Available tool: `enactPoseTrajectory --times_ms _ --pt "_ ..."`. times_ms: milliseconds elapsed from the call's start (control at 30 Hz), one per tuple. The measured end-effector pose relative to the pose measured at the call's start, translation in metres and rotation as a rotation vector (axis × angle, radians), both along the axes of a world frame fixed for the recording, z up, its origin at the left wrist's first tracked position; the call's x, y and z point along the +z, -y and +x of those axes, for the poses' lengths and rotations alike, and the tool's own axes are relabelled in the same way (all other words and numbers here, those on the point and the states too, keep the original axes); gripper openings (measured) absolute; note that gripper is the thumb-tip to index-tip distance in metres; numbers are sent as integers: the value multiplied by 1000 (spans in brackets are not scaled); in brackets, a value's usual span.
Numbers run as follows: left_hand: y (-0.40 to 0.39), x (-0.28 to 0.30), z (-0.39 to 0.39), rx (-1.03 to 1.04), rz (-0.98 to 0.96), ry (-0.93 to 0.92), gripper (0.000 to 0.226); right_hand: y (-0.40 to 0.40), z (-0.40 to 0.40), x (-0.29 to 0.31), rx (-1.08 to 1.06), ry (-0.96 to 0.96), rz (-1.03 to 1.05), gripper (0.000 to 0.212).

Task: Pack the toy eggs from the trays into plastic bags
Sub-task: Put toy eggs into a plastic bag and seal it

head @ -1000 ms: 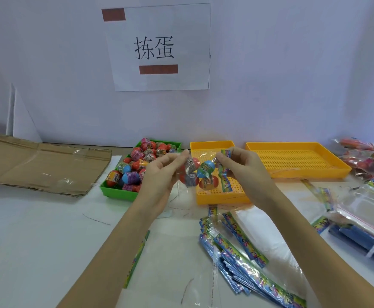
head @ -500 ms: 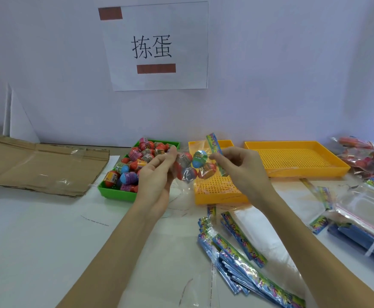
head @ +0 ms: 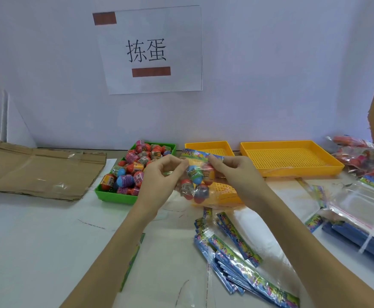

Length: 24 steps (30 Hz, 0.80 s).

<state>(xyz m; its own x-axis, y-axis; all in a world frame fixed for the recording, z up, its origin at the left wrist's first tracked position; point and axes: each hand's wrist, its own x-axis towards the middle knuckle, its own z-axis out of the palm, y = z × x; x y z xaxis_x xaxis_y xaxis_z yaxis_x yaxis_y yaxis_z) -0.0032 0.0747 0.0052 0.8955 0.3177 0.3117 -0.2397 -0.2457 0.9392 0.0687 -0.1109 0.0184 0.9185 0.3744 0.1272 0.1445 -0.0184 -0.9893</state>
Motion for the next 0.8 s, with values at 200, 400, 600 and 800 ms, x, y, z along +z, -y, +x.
enactPoseTrajectory --times_ms 200,400,600,800 --pt "5 -7 4 173 -40 -18 24 -3 -8 3 177 -169 62 34" --pt "-2 4 5 15 -432 -55 30 5 -4 5 191 -38 -23 28" --pt "-5 2 4 49 -348 1 27 12 -3 10 301 37 -151 21" --pt "-3 0 3 165 -135 131 20 -1 -9 3 89 56 18 16"
